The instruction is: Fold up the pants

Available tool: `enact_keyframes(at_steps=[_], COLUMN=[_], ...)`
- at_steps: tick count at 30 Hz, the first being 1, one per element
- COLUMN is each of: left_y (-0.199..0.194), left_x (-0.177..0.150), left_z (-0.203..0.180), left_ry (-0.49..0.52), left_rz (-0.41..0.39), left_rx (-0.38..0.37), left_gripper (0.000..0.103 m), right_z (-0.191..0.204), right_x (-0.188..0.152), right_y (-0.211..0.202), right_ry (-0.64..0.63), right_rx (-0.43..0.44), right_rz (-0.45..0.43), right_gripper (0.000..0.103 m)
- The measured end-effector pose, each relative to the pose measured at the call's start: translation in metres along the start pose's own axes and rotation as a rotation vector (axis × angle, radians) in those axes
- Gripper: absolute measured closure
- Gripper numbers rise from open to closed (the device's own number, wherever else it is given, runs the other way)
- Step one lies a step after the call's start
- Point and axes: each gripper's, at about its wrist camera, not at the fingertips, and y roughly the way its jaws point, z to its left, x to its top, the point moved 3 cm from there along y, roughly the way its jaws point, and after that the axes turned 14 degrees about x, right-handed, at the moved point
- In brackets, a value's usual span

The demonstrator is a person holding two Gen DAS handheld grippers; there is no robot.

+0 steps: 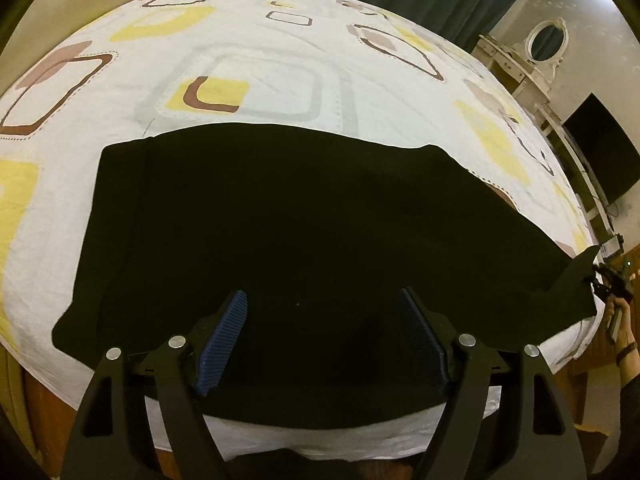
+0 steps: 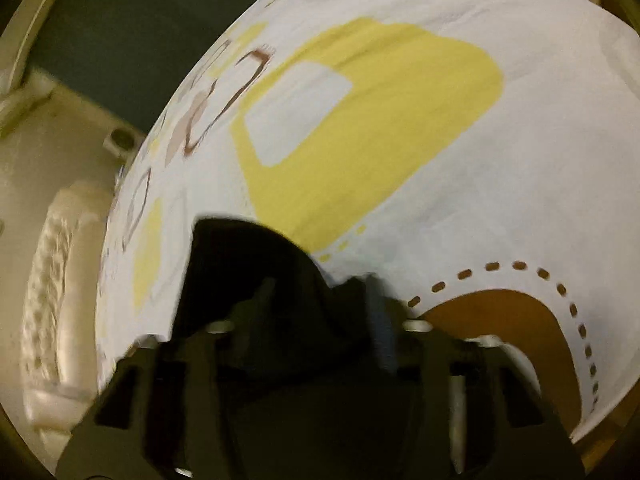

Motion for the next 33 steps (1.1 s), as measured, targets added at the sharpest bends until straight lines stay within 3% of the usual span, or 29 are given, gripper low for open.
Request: enact_keyframes(at_steps=[3,7,8,10,11,13,14,17,19,20,23,24,26,27,28,31,33], left_y=[0.001,0.002,0.003,0.002,0.002,0.002,0.002,0.003,0.004,0.004,0.002,0.002,0.002,0.002,0.002,0.001,0.001], left_x=[0.003,0.004,0.004,0.005,0.004,0.004,0.004,0.003,0.003,0.003,0.002,0.003,0.003,0.003,0.003,0.004,0.004], left_z=[-0.003,-0.006,-0.006,-0.007,-0.008,-0.008,-0.008,-0.009,-0.01,-0.01,-0.009,-0.009,-0.008,-0.007,-0.007,-0.007,-0.007], left_ry=[-0.008,-0.011,-0.012,-0.008,-0.005,-0.003,0.001,0.008,0.006,0.003,-0.011,-0.013,-0.018,-0.019,-0.02,-0.026,-0.025], left_rz=[-0.005,-0.002,-0.001,-0.002,-0.003,-0.005,-0.007,-0.01,-0.011,-0.012,-0.014,-0.013,-0.011,-0.011,-0.01,-0.011,-0.012], left_rx=[0.006,0.01,0.013,0.023,0.027,0.028,0.028,0.031,0.036,0.036,0.027,0.023,0.016,0.014,0.012,0.01,0.01], left_gripper=[0.024,0.024,0.024,0.024,0.024,0.024,0.024,0.024,0.023,0.023,0.023,0.023,0.023,0.023,0.023,0.023,0.023], right_z=[0.007,0.029,0.032,0.024,0.013,0.002,0.004,0.023,0.037,0.043,0.055,0.056,0.054,0.054,0.053,0.068,0.092], right_x=[0.0,0.003,0.004,0.007,0.009,0.013,0.014,0.013,0.014,0.014,0.016,0.015,0.015,0.015,0.015,0.014,0.018], right_y=[0.0,-0.018,-0.017,-0.01,-0.008,-0.019,-0.029,-0.044,-0.033,-0.023,0.004,0.011,0.029,0.039,0.043,0.038,0.025], right_ry=[-0.064,-0.19,-0.23,-0.246,-0.204,-0.114,-0.083,0.023,0.077,0.092,0.07,0.067,0.098,0.125,0.137,0.12,0.081], right_rx=[-0.012,-0.052,-0.094,-0.232,-0.259,-0.261,-0.219,-0.015,0.079,0.085,-0.046,-0.099,-0.138,-0.151,-0.155,-0.145,-0.048], right_rz=[0.012,-0.103,-0.121,-0.119,-0.1,-0.145,-0.2,-0.274,-0.25,-0.221,-0.143,-0.135,-0.109,-0.087,-0.077,-0.109,-0.162], right_gripper=[0.082,0.089,0.103,0.103,0.103,0.097,0.093,0.037,0.037,0.037,0.037,0.039,0.069,0.09,0.096,0.097,0.097])
